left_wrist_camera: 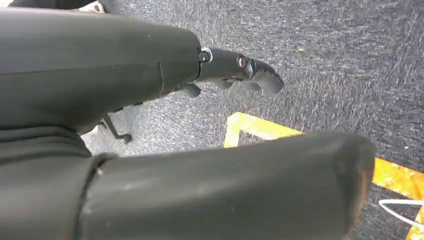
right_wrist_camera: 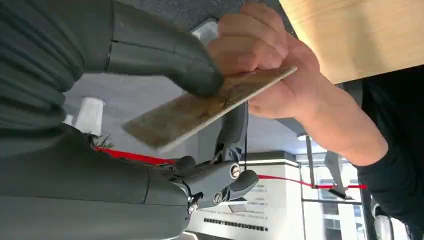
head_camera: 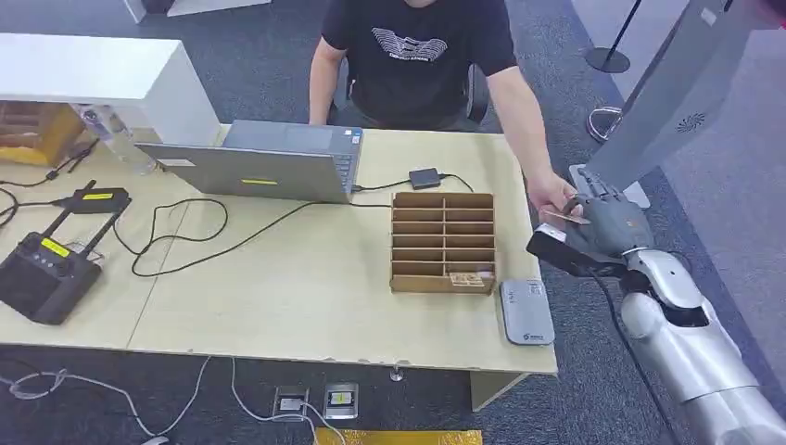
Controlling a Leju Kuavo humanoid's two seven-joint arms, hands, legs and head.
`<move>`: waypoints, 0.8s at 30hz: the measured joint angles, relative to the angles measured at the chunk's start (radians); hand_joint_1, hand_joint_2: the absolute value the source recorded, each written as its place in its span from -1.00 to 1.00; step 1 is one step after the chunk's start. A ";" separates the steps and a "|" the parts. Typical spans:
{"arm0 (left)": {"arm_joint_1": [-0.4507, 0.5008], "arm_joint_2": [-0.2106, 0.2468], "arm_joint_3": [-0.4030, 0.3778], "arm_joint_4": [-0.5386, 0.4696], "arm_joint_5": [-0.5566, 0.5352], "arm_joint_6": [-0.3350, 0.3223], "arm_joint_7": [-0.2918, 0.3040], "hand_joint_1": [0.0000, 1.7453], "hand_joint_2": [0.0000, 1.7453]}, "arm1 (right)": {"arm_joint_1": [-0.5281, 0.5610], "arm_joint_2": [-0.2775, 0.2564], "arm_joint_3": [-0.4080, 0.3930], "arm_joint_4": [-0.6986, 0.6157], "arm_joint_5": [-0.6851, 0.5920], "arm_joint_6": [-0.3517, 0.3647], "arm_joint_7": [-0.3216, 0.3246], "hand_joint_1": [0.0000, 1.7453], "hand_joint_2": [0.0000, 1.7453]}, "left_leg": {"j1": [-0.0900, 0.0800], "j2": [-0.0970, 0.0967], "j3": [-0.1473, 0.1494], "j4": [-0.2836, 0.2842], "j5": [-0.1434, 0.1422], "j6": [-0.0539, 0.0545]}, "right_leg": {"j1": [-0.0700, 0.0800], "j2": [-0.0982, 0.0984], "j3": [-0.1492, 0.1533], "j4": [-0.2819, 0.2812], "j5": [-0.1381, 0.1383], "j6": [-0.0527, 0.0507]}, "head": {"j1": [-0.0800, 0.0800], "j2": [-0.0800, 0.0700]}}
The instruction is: Pass the card to the sensor for recognition and then transmit it.
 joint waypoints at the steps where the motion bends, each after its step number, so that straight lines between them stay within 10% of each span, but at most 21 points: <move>1: 0.000 0.001 0.000 0.000 0.000 0.000 0.002 -1.00 -1.00 | -0.003 -0.002 -0.007 0.000 0.000 0.005 0.000 1.00 1.00 | 0.000 0.000 0.000 0.000 0.000 0.000 | 0.000 0.000 0.000 0.000 0.000 0.000 | 0.000 0.000; 24: 0.005 0.005 0.000 0.000 -0.017 -0.006 0.036 -1.00 -1.00 | 0.024 -0.067 -0.063 -0.100 -0.010 0.091 0.043 1.00 1.00 | 0.000 0.001 0.001 0.000 0.000 0.000 | 0.000 0.001 0.000 0.000 0.000 0.000 | 0.000 0.000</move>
